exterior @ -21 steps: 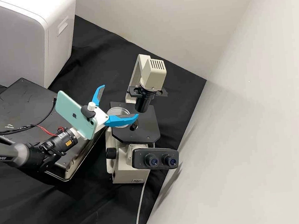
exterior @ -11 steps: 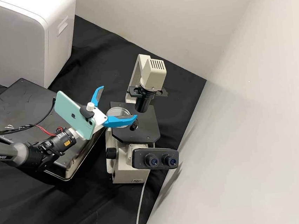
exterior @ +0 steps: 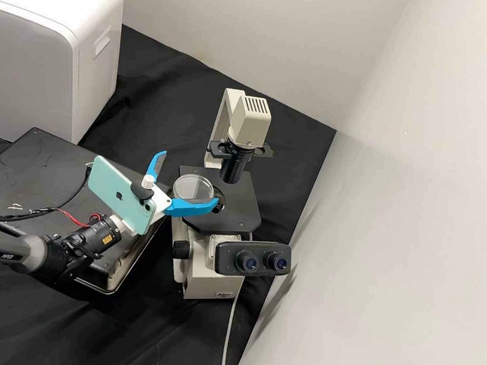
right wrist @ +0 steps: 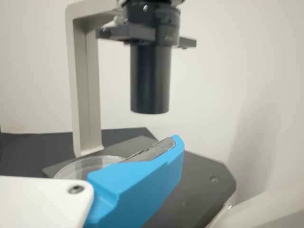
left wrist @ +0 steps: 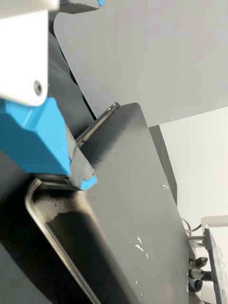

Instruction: Place the petri dish on the bench

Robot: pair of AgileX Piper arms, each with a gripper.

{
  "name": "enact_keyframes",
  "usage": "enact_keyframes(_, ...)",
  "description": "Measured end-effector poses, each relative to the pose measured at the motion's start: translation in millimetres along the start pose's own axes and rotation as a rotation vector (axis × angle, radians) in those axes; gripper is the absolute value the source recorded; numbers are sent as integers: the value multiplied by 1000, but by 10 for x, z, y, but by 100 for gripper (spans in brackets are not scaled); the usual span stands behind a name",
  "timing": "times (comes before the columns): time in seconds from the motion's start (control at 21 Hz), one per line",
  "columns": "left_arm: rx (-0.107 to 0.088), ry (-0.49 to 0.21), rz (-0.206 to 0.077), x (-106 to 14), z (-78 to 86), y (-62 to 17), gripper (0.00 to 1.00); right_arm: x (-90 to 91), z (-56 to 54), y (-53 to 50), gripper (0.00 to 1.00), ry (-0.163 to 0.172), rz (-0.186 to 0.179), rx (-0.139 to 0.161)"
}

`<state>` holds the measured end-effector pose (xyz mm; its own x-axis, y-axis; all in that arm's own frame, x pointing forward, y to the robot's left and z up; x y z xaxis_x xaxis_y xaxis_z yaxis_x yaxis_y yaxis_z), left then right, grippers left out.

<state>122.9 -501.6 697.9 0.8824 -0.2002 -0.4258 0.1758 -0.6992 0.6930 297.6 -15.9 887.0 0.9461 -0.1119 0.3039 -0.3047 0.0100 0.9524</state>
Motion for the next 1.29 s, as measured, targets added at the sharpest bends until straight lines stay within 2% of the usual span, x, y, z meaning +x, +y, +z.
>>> enact_keyframes(0.33, 0, 0, 0, 0, 0, 0, 100, -39, 108, -143, 100, -42, -49, 1)
enact_keyframes(0.57, -8, 2, 0, 1, -4, 1, 100, -38, 117, -157, 100, -51, -47, 7)
enact_keyframes(0.81, -16, 5, -5, 11, -10, -11, 100, -40, 92, -183, 100, -46, -53, 11)
enact_keyframes(1.14, -21, 7, -4, 16, -18, -8, 100, -40, 95, -186, 100, -47, -54, 3)
enact_keyframes(1.29, -22, 7, -5, 16, -18, -10, 100, -18, 126, -198, 100, -64, -48, -1)
